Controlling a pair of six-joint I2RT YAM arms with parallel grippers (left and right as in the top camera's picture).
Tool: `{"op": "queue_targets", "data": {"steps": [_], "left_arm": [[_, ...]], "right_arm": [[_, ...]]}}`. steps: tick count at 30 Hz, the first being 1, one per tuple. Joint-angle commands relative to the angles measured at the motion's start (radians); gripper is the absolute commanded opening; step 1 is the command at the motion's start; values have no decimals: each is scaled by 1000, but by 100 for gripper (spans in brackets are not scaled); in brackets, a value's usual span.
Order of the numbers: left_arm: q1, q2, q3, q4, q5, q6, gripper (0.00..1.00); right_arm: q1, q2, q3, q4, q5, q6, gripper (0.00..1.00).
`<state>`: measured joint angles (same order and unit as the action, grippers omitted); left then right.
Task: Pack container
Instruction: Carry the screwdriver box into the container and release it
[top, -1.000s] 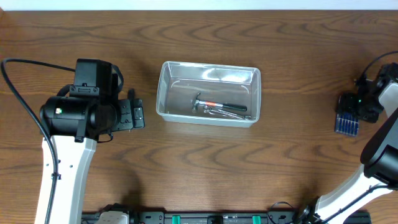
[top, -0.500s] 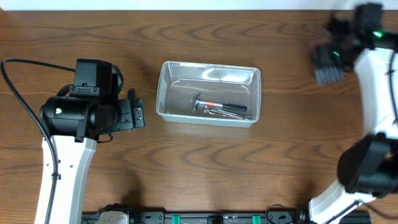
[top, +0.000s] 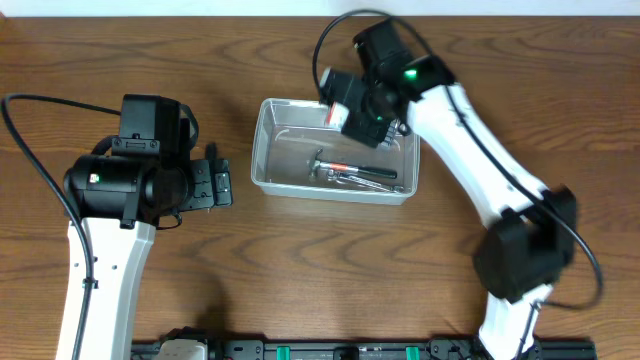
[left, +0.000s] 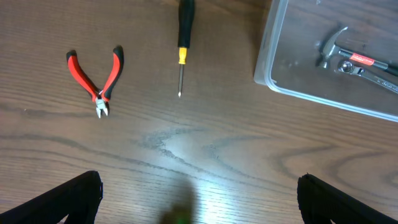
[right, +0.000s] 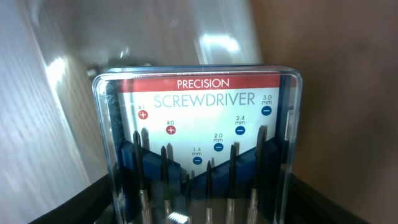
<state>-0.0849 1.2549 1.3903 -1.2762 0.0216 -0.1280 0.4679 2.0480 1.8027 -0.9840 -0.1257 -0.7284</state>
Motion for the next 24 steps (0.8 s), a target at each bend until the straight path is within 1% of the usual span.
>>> {"op": "queue_targets", "data": {"steps": [1, 5, 8, 9, 11, 12, 14, 18, 19, 20, 21, 22, 24], "left_arm": [[6, -3, 18, -3, -11, -5, 98], [6, -3, 18, -3, -11, -5, 98], [6, -3, 18, -3, -11, -5, 98], [6, -3, 18, -3, -11, -5, 98], [6, -3, 18, -3, -11, -5, 98], [6, -3, 18, -3, -11, -5, 98], [6, -3, 18, -3, -11, -5, 98], [6, -3, 18, -3, -11, -5, 98], [6, -3, 18, -3, -11, -5, 98], [6, -3, 18, -3, -11, -5, 98], [6, -3, 18, -3, -11, -5, 98], [6, -3, 18, -3, -11, -5, 98], [6, -3, 18, -3, -11, -5, 98]], "right_arm": [[-3, 71, -3, -4, -51, -39, 3], [-3, 130, -3, -18, -51, -36, 7], [-3, 142, -3, -21, -51, -35, 15], [-3, 142, -3, -19, -51, -35, 21], [-4, 141, -3, -19, -50, -35, 37], [-5, 141, -3, -19, -47, -36, 41], [-6, 141, -3, -20, -43, -35, 46], [-6, 141, -3, -20, -42, -35, 70], [-7, 141, -3, -19, -42, -35, 71], [-8, 141, -3, -19, -43, -35, 75], [-9, 140, -3, -21, -42, -35, 84], [-9, 140, -3, -21, -42, -35, 97], [-10, 140, -3, -24, -42, -35, 99]]}}
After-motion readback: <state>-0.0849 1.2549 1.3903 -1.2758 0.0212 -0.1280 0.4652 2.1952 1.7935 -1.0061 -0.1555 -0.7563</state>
